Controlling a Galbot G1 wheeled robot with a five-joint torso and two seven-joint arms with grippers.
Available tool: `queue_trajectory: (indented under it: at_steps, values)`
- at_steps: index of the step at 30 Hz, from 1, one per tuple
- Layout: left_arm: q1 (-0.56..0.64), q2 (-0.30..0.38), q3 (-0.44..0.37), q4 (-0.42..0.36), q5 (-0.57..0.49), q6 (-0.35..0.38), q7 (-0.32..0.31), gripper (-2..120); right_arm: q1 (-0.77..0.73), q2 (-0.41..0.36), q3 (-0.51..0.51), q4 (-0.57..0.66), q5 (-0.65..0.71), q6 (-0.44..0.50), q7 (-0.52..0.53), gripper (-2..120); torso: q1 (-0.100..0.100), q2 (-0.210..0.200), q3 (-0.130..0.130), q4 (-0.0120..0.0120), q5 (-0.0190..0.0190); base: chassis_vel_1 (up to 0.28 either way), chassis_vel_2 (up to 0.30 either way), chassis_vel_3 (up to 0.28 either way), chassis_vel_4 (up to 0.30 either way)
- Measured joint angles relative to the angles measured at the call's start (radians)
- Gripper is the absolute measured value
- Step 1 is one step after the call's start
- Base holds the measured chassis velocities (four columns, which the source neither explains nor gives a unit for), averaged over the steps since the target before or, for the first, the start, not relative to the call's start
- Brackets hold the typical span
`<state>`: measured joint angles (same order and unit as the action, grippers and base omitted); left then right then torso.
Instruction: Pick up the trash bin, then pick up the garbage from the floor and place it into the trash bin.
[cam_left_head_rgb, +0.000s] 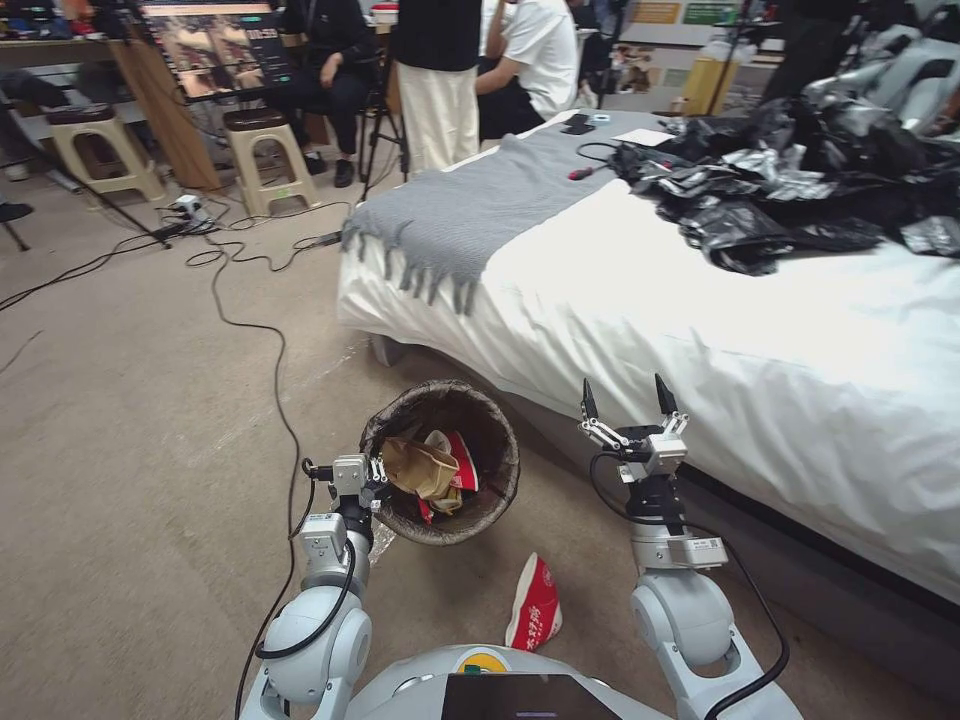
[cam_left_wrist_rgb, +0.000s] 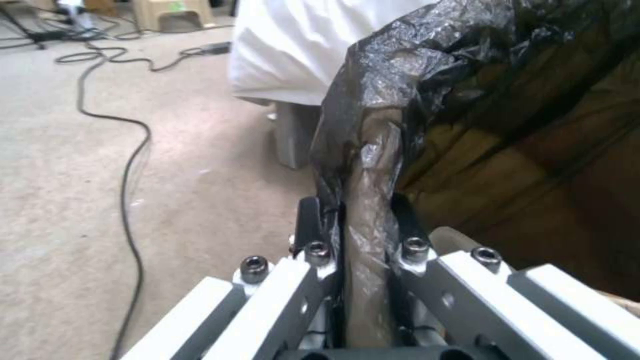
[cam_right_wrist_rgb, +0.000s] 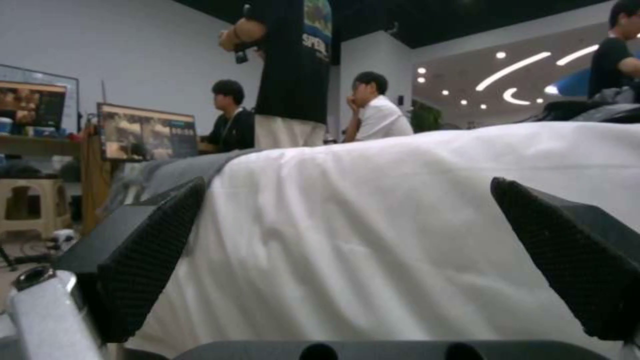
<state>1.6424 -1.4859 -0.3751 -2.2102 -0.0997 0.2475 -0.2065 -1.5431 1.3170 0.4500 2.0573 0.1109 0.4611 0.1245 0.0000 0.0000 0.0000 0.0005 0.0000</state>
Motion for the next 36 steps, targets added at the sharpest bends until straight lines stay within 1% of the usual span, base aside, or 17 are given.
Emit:
queue_trajectory:
  at_steps: [7,19,23,25,31,36]
  values:
    - [-0.006,0.0,0.003,0.0,0.0,-0.002,-0.005,2,0.0,-0.001,0.0,0.0,-0.003,-0.004,0.001,100,0.0,0.0,0.0,-0.0009,0.0,0.014,0.016,0.01,0.011]
    - [-0.011,0.001,0.002,0.003,-0.001,-0.001,-0.009,2,0.0,0.001,0.001,-0.01,-0.01,-0.009,0.005,100,0.0,0.0,0.0,-0.0005,0.0,0.006,-0.005,-0.004,0.006]
    - [-0.012,0.001,0.002,0.004,-0.001,0.0,-0.009,2,0.002,0.002,0.001,-0.013,-0.01,-0.005,0.004,100,0.0,0.0,0.0,-0.0003,0.0,0.127,-0.102,-0.088,0.111]
    - [-0.014,0.001,0.0,0.005,-0.001,0.0,-0.01,2,0.01,0.003,0.001,-0.021,-0.012,0.011,0.003,100,0.0,0.0,0.0,-0.0004,0.0001,0.176,-0.185,-0.176,0.215]
    - [-0.013,0.0,0.003,0.006,-0.002,0.0,-0.009,2,0.014,0.006,0.001,-0.022,-0.013,0.017,0.001,100,0.0,0.0,0.0,-0.0007,0.0002,0.15,-0.141,-0.174,0.175]
    - [-0.013,0.001,0.0,0.003,-0.003,0.001,-0.01,2,0.02,0.007,-0.003,-0.022,-0.022,0.027,0.003,100,0.0,0.0,0.0,-0.0003,0.0,0.02,-0.007,-0.012,0.016]
